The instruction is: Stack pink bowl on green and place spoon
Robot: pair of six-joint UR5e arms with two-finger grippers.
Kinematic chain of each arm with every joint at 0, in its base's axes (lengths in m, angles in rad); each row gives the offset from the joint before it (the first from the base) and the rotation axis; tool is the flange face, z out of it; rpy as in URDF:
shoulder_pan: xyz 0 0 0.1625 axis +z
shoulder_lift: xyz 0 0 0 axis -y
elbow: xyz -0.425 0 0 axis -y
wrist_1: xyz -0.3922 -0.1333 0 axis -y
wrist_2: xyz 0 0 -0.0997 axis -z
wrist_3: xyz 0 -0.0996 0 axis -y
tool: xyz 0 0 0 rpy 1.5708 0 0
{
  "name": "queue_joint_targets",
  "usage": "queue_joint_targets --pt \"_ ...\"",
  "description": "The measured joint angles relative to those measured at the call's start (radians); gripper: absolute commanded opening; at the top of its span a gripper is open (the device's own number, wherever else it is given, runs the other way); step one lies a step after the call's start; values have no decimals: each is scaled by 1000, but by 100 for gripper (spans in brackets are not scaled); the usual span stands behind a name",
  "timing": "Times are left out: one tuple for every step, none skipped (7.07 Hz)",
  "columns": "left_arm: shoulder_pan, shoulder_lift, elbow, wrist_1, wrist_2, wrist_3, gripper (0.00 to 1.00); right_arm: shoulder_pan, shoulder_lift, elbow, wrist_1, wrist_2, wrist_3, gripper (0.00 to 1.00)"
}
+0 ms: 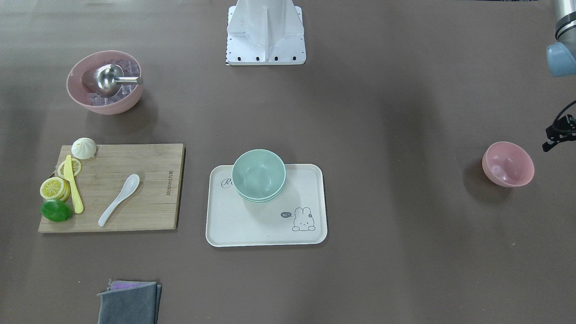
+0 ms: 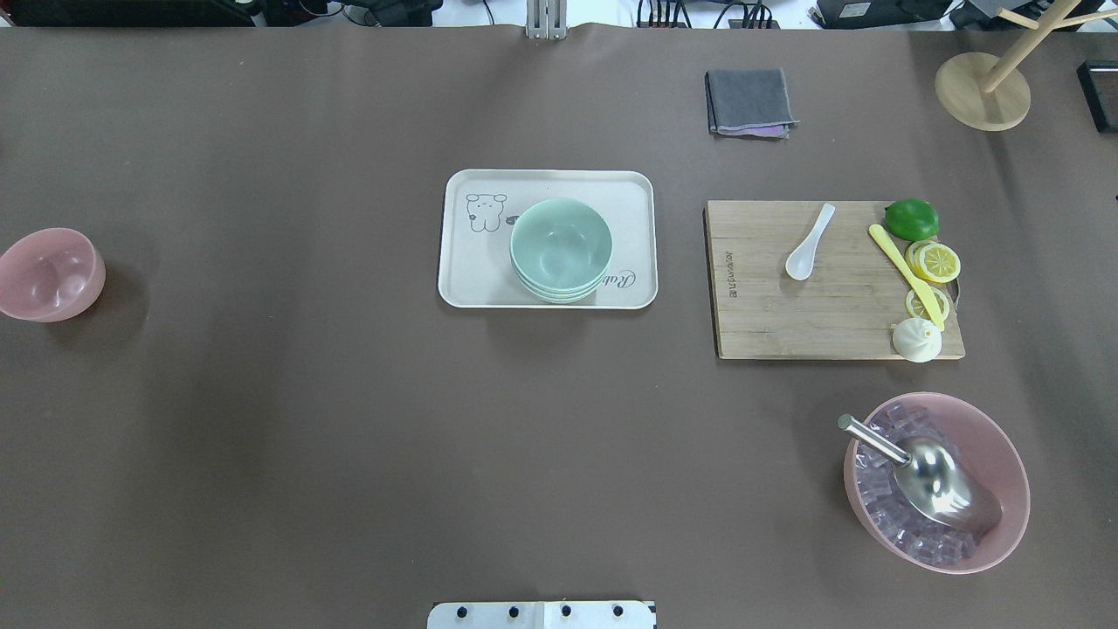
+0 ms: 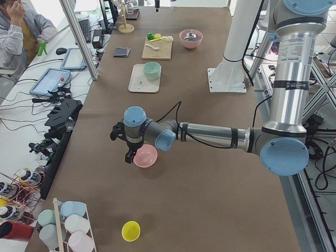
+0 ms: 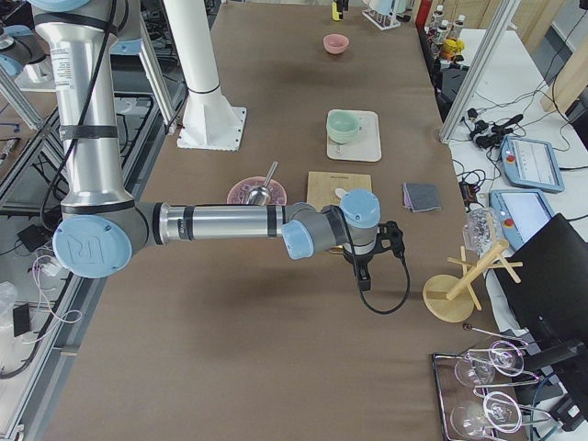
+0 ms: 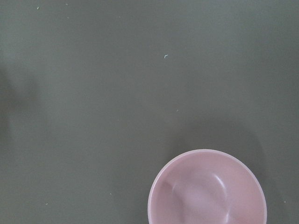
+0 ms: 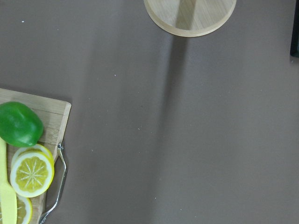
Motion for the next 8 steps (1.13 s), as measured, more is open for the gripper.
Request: queue_joint_targets --pt "0 0 -3 0 0 1 98 0 0 0 0 0 0 100" --pt "0 1 -10 1 -12 2 98 0 0 0 0 0 0 100" --pt "-1 1 -14 2 -33 0 98 0 -1 0 0 0 -1 100" --pt "-1 1 -13 1 -45 -1 98 0 -1 0 0 0 0 100" --pt "-1 3 -13 1 -50 -1 98 0 -1 0 1 -1 0 100" --pt "-1 7 -15 0 -52 -1 98 0 -2 0 1 -2 0 100" --pt "-1 9 -17 -1 -53 -2 98 0 -2 0 1 -2 0 100" --pt "-1 7 -18 -1 -53 -2 98 0 -2 0 0 -3 0 100"
